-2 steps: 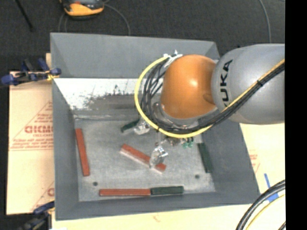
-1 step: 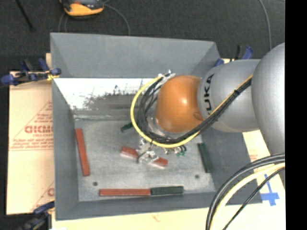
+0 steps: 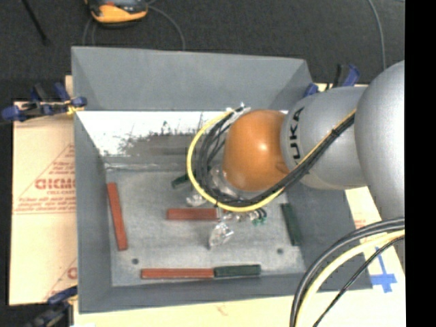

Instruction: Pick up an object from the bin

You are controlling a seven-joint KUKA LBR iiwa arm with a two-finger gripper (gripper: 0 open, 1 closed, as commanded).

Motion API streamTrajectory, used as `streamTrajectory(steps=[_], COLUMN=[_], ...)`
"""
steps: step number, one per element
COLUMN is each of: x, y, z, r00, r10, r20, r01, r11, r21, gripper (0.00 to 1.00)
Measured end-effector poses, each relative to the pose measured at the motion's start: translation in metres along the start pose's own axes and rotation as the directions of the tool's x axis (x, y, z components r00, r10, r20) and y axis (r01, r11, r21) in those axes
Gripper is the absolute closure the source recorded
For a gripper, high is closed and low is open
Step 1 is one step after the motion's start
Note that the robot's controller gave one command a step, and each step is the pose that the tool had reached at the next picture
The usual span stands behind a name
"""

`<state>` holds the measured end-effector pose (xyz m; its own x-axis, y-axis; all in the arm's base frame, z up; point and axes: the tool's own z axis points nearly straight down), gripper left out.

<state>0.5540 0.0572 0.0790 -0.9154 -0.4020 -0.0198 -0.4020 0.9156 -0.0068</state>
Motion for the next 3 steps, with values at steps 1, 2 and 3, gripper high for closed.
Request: streamTrajectory(steps=[1,2,3], x=[0.004,0.003,0.009], y=[0.002,0.002,0.01], z=[0.0,0.0,-0.182], r00=[1.0,1.0,0.998], r10=[0.002,0.003,-0.057], r20=[-0.023,-0.023,-0.012], r01=[-0.002,-0.003,0.057], r11=[1.0,1.0,0.998], r21=[-0.007,-0.007,-0.004], gripper=[1.0,1.0,1.0])
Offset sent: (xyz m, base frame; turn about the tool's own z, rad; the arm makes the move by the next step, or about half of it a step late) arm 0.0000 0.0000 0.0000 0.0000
